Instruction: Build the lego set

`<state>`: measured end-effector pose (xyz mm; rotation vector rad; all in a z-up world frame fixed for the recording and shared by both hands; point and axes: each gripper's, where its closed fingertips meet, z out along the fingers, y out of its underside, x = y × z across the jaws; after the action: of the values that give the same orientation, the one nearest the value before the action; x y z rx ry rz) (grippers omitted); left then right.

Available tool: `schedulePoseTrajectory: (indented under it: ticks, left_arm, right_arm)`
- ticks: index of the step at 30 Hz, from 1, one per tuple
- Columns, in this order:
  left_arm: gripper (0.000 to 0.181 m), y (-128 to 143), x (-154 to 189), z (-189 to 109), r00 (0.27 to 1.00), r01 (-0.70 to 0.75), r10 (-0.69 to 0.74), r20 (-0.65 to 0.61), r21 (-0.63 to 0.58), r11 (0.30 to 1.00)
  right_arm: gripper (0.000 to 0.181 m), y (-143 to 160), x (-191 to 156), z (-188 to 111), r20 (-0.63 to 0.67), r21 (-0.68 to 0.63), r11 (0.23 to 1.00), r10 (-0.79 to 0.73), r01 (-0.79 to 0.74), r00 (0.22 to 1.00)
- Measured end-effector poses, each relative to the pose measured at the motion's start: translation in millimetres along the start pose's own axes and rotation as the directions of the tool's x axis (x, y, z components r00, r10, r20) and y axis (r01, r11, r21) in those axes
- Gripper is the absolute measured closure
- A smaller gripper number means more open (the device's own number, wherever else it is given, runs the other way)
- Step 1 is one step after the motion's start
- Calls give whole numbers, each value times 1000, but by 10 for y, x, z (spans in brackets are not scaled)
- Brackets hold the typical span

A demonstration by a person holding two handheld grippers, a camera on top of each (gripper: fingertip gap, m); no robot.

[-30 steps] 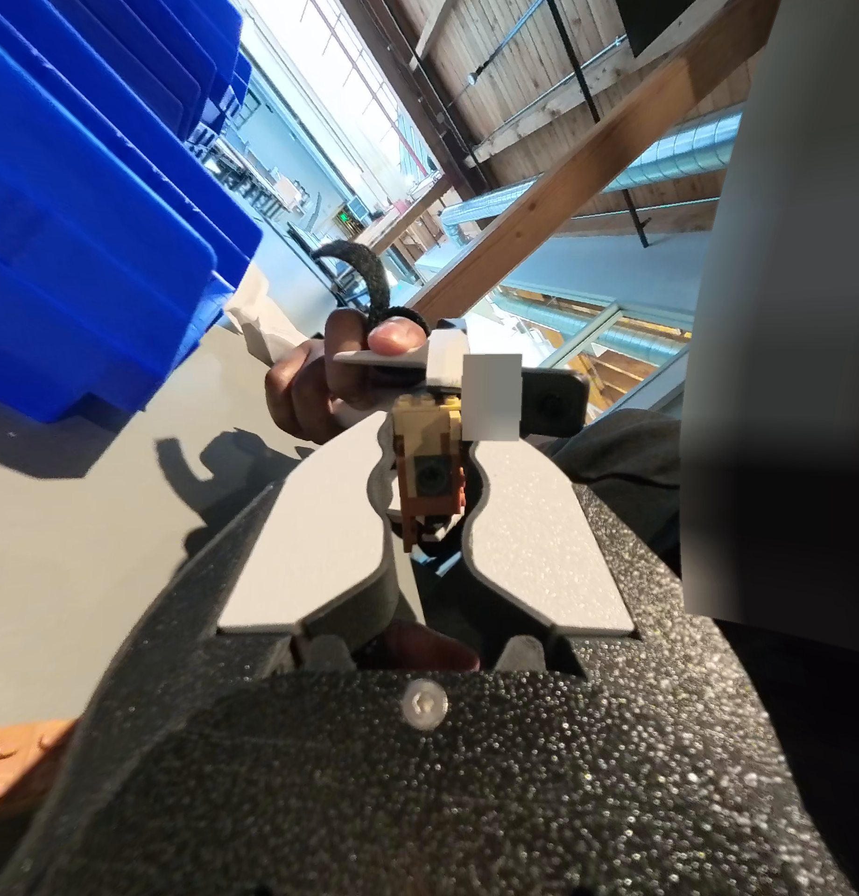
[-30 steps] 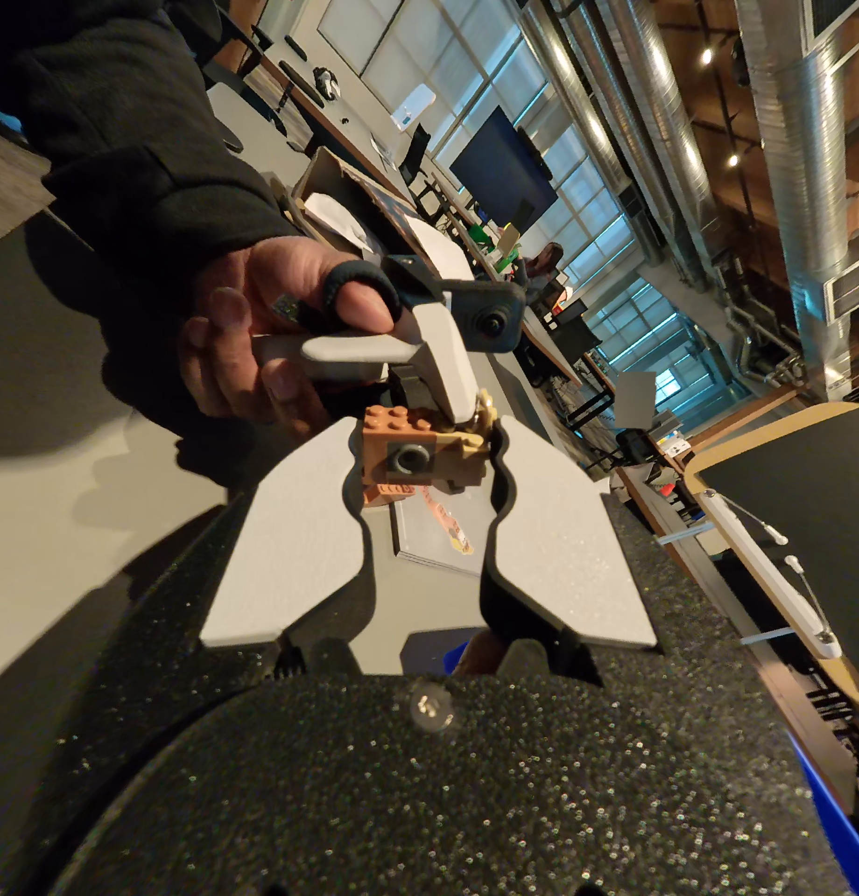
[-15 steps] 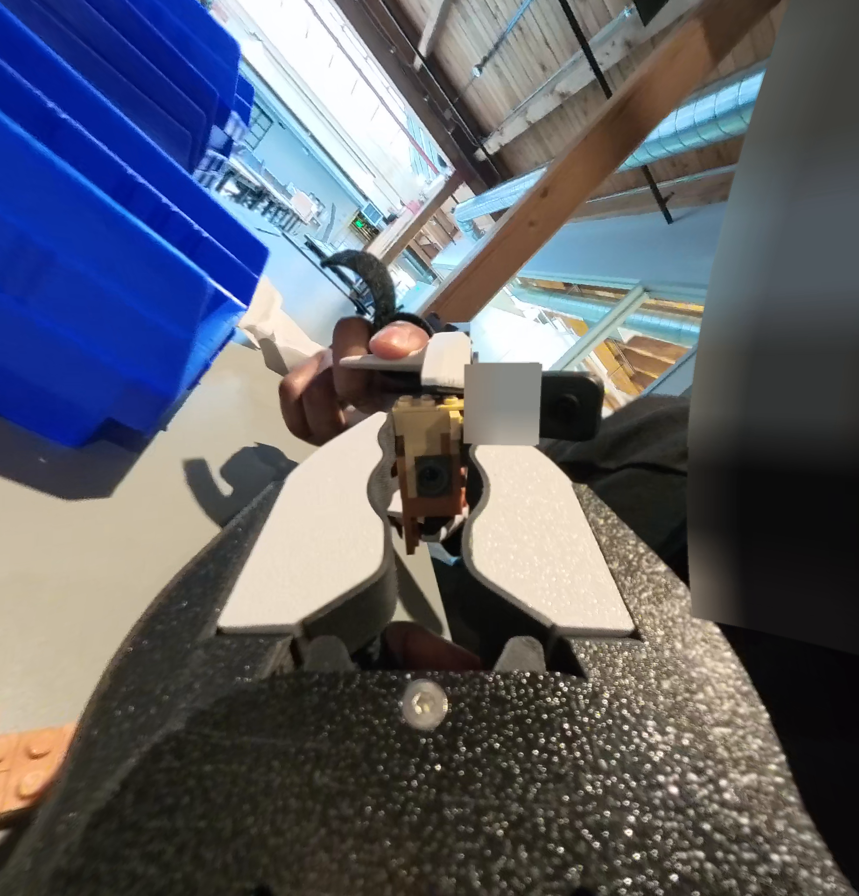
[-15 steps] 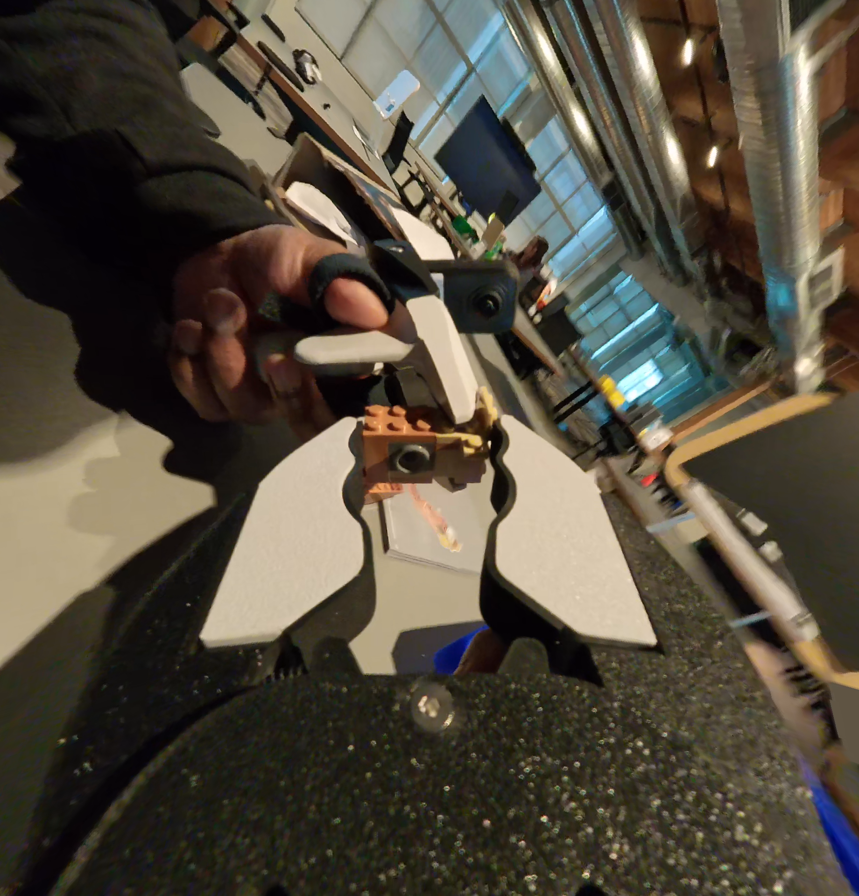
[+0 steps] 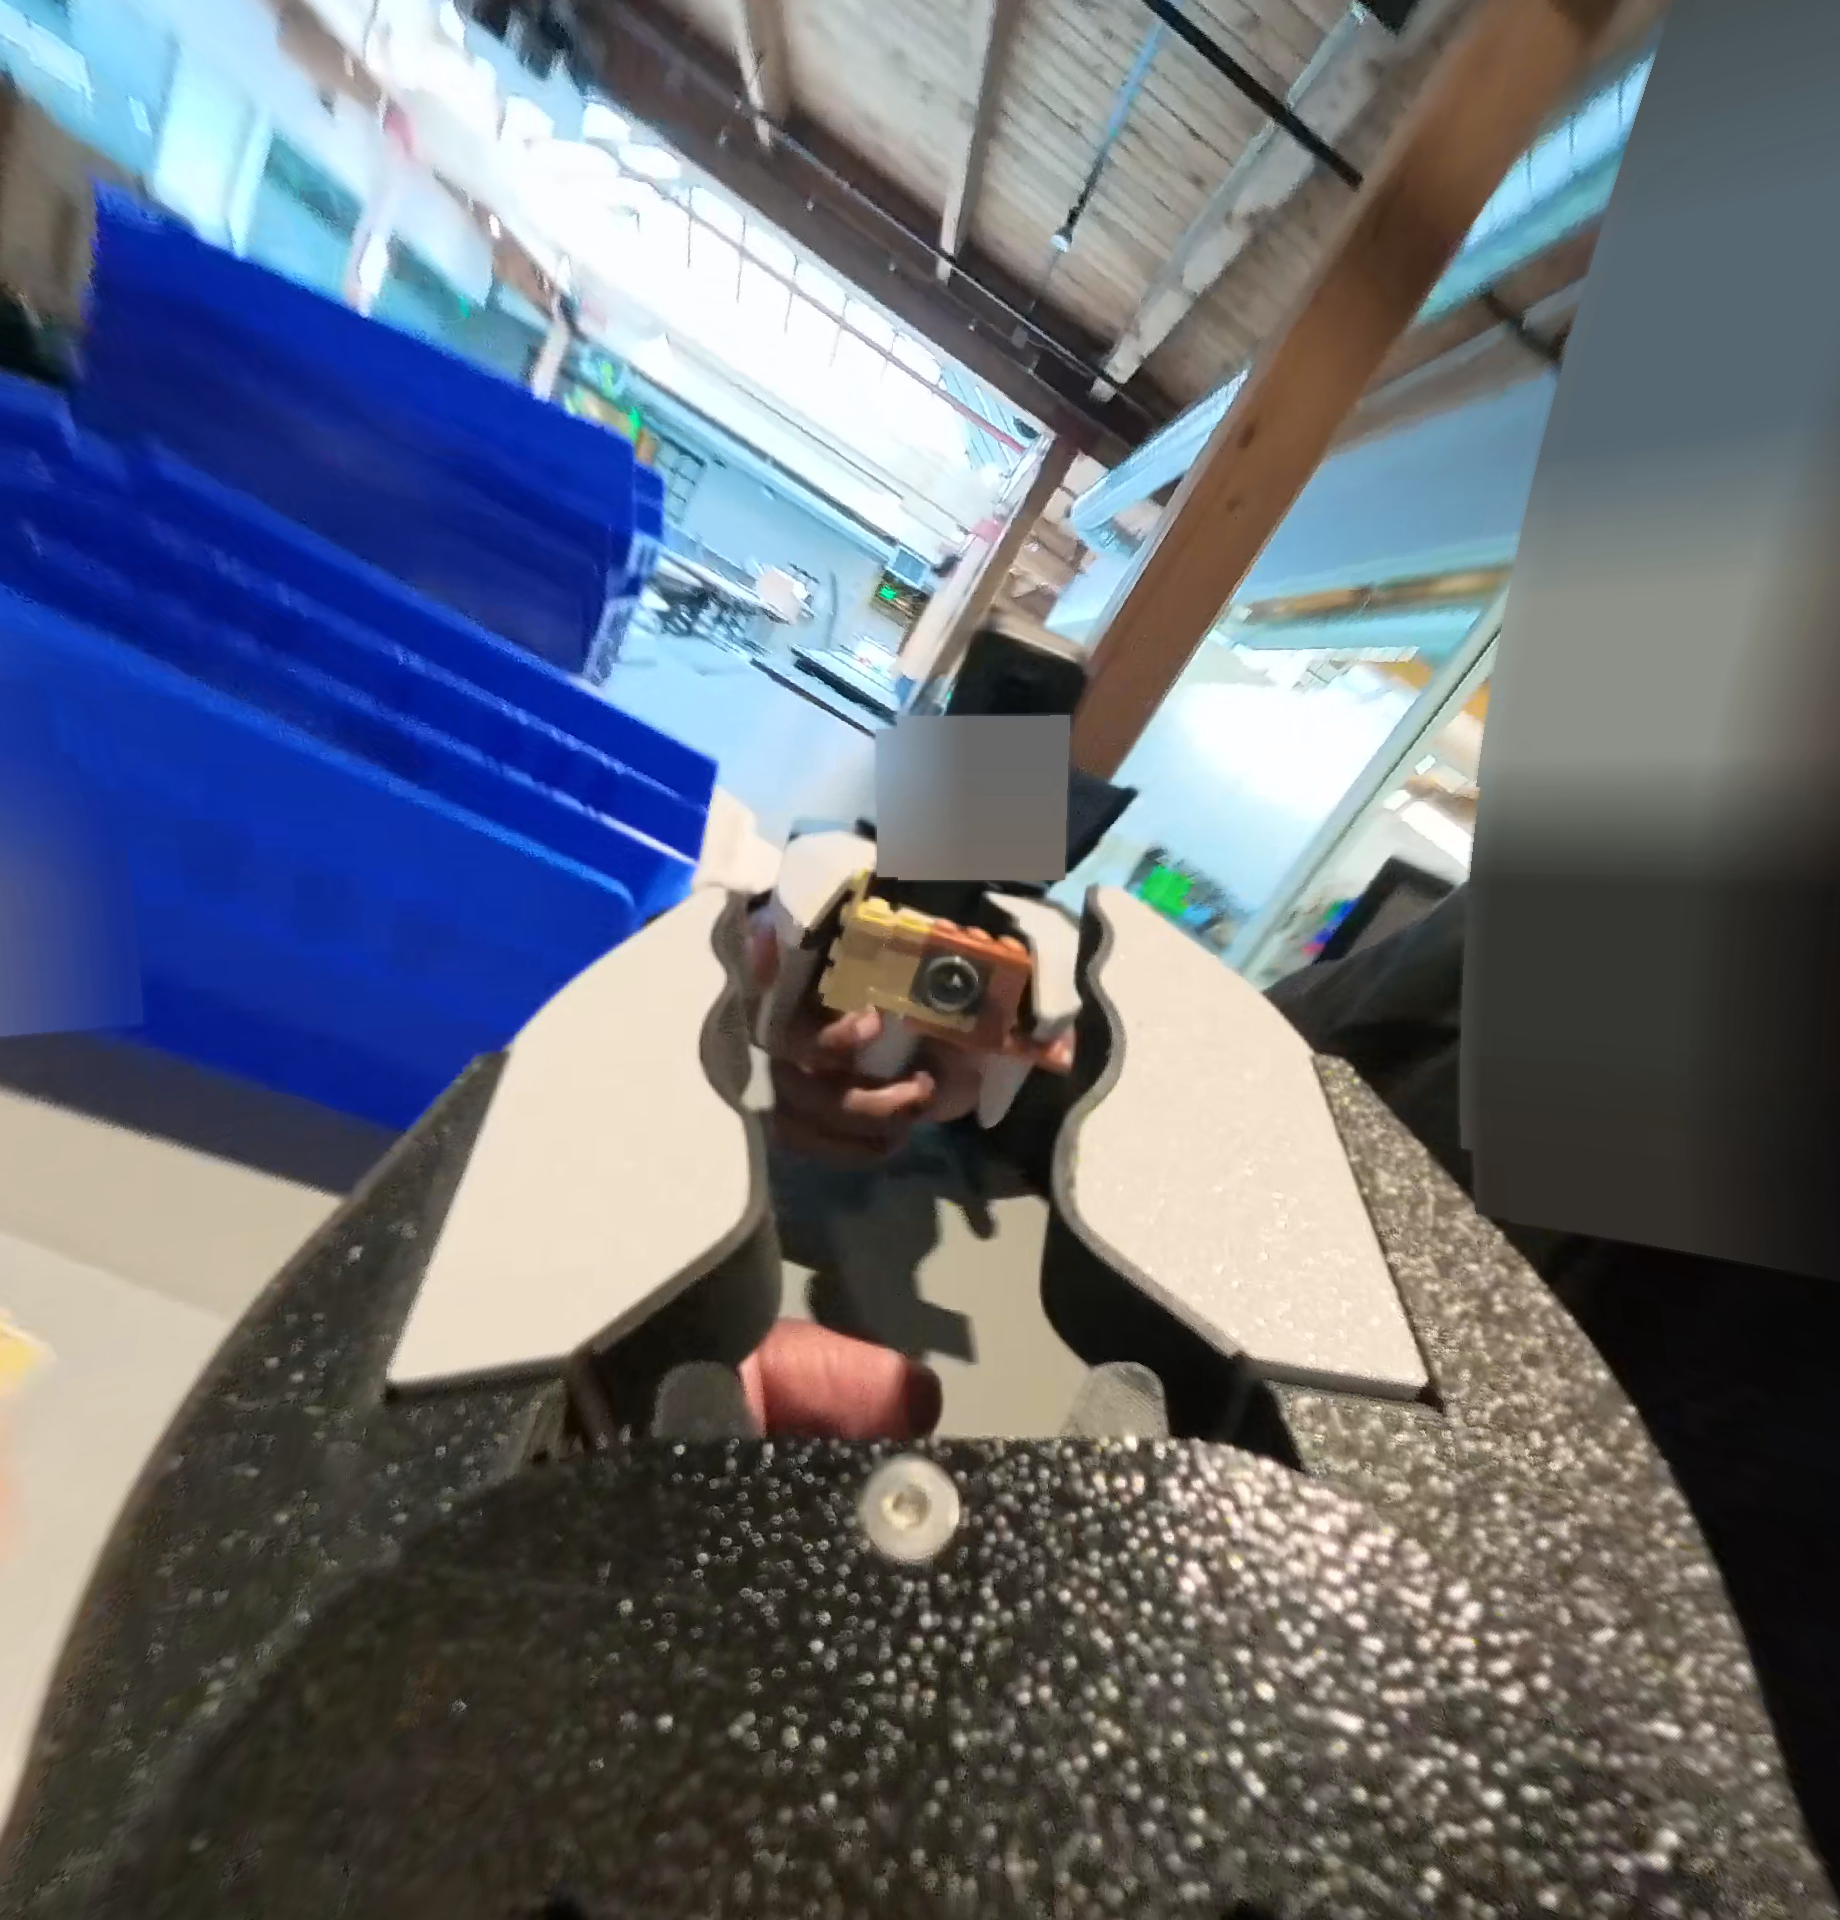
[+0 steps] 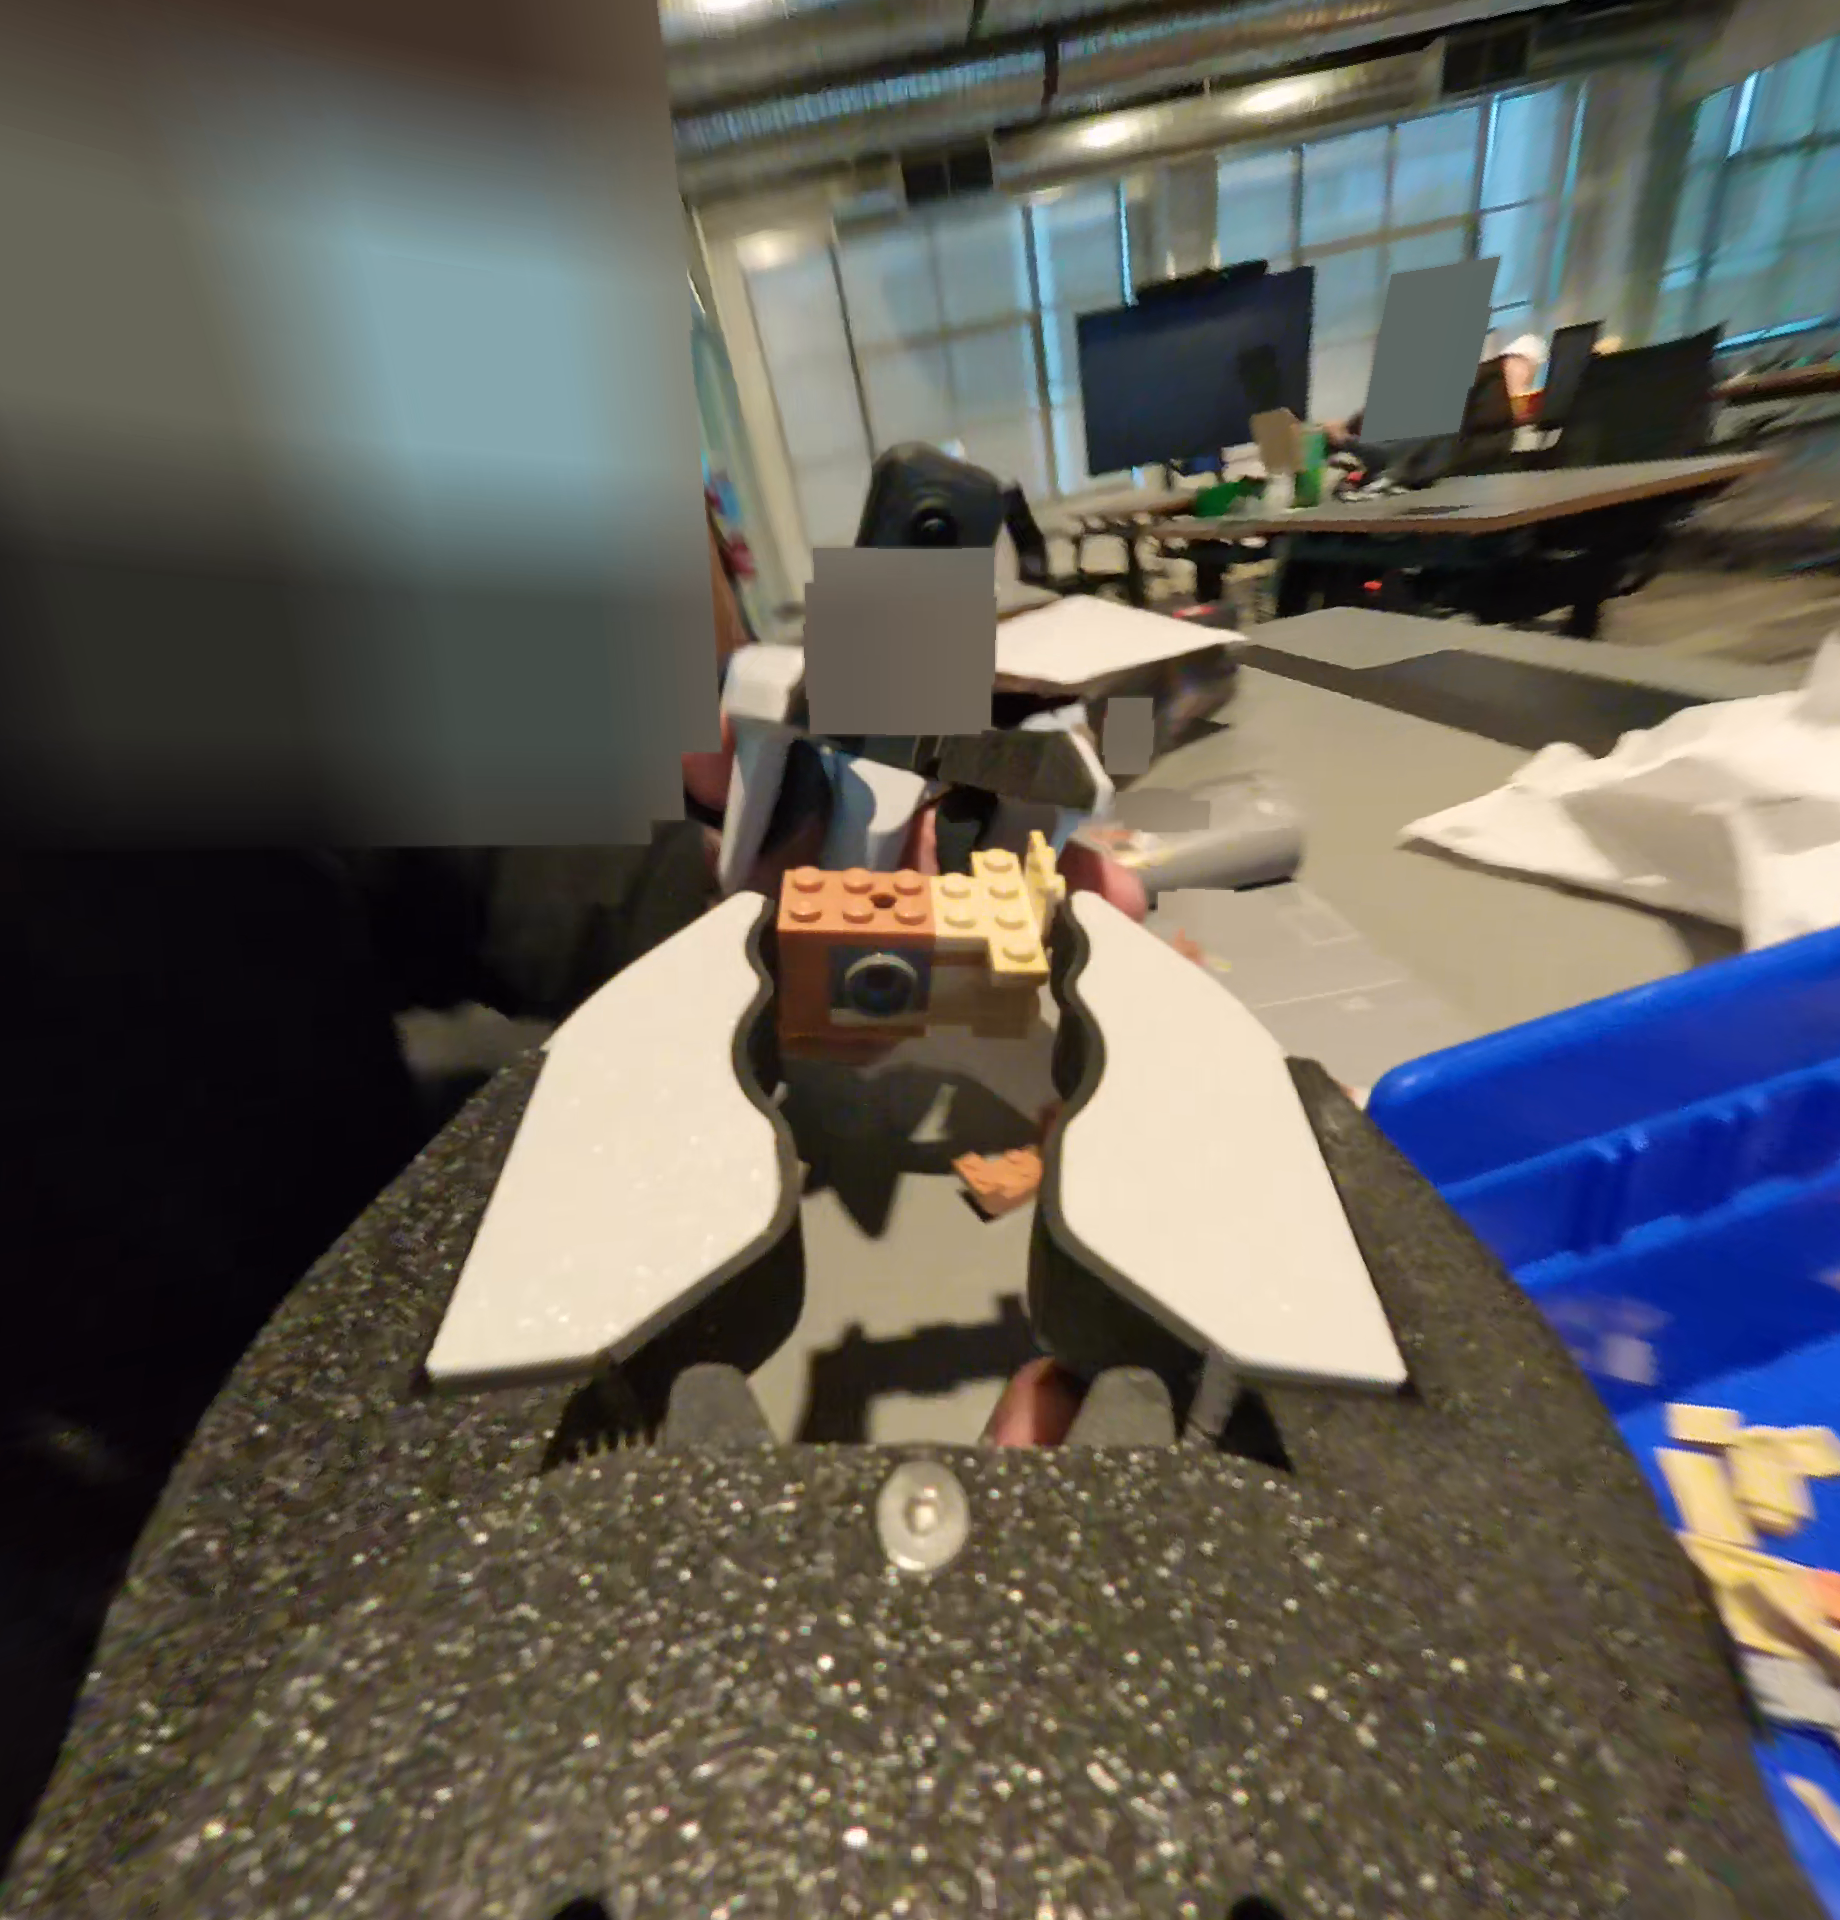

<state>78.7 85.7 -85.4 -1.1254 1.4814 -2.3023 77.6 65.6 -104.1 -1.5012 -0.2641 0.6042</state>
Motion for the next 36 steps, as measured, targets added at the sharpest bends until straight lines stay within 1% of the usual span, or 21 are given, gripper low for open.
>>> schedulePoseTrajectory:
  ticks: [3,6,10,12,13,14,15,17,19,20,21,22,24,26,28,33,36]
  left_arm:
    - [122,-7,44,0,991,-129,129,18,-17,991]
    - [124,61,46,28,975,-218,220,43,-54,975]
    - [127,70,100,38,965,-259,260,28,-47,965]
    - [130,75,153,25,940,-340,342,10,-64,938]
    - [130,101,184,14,907,-420,421,-5,-95,903]
    - [131,148,200,-5,850,-524,527,-21,-142,840]
    - [132,211,200,-31,764,-638,644,-43,-196,744]
    - [133,366,187,-99,536,-825,835,-121,-284,488]
    - [134,513,152,-154,302,-917,931,-207,-330,224]
    - [132,549,152,-159,196,-939,954,-228,-324,115]
    - [130,565,173,-152,114,-952,965,-236,-304,38]
    - [129,579,197,-143,64,-958,969,-239,-286,-7]
    - [125,589,217,-126,5,-963,973,-230,-264,-57]
    - [123,608,182,-120,-60,-955,971,-231,-270,-123]
    - [120,635,157,-102,-110,-945,967,-231,-276,-173]
    - [120,758,86,-58,-199,-911,944,-264,-305,-278]
    - [121,790,51,-37,-224,-897,938,-264,-320,-305]
  right_arm:
    - [132,-50,6,-26,40,43,995,93,-95,995]
    - [132,-75,1,-38,58,60,991,117,-121,991]
    - [132,-23,-21,-17,36,17,999,42,-42,998]
    - [132,44,-51,5,33,-33,999,-13,14,999]
    - [132,86,-67,16,32,-65,997,-50,52,998]
    - [132,142,-82,27,31,-106,989,-97,100,995]
    - [132,199,-91,37,28,-147,977,-152,154,988]
    - [131,282,-128,54,40,-202,950,-236,239,971]
    - [132,328,-181,70,68,-221,939,-255,264,964]
    - [132,336,-198,77,77,-220,942,-243,254,967]
    - [132,342,-208,81,84,-217,947,-222,235,971]
    - [131,343,-216,84,92,-213,954,-196,211,976]
    - [132,334,-235,87,110,-197,967,-140,159,984]
    - [132,320,-276,91,138,-182,977,-89,113,986]
    - [132,305,-290,102,145,-170,981,-64,89,987]
    - [131,325,-278,130,128,-176,981,-53,76,990]
    - [131,345,-298,145,136,-185,981,-42,67,990]
